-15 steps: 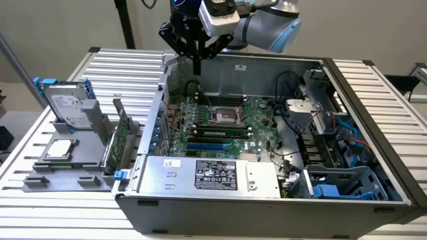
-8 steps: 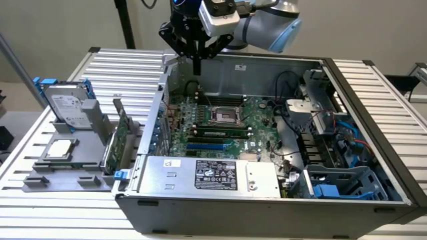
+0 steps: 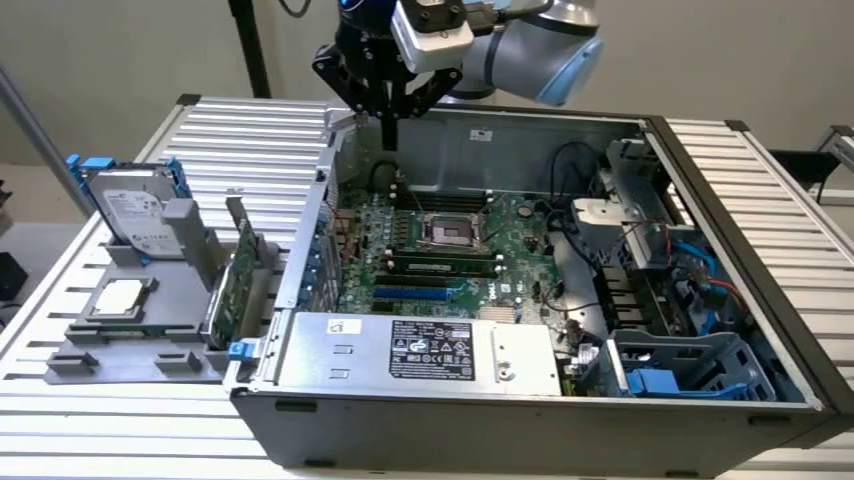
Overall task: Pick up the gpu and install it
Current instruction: 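Reach for the gpu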
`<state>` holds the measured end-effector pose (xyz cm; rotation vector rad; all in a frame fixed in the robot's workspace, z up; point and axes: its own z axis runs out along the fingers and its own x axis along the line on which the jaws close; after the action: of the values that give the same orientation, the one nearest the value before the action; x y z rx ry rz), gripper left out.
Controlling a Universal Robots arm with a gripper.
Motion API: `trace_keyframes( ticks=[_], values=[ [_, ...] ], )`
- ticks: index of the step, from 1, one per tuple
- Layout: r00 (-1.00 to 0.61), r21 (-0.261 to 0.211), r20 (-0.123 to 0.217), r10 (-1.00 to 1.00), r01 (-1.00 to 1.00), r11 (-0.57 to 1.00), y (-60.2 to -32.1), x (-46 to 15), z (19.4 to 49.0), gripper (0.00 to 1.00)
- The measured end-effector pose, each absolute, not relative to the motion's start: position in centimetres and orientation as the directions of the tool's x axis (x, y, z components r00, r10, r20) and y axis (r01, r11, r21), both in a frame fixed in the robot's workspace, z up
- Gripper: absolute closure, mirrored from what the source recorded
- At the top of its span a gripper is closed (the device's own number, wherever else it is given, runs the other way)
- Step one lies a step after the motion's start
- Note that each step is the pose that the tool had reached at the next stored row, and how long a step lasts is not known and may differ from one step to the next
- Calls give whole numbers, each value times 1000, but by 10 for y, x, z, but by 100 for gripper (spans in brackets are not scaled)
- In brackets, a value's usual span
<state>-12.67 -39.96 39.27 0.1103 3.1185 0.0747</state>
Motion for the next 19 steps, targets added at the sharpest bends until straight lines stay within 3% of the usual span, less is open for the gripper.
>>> trace_keyframes(
  ticks=[19],
  values=[
    [-997, 39, -16, 71, 70, 997, -402, -213, 389, 89]
  ],
)
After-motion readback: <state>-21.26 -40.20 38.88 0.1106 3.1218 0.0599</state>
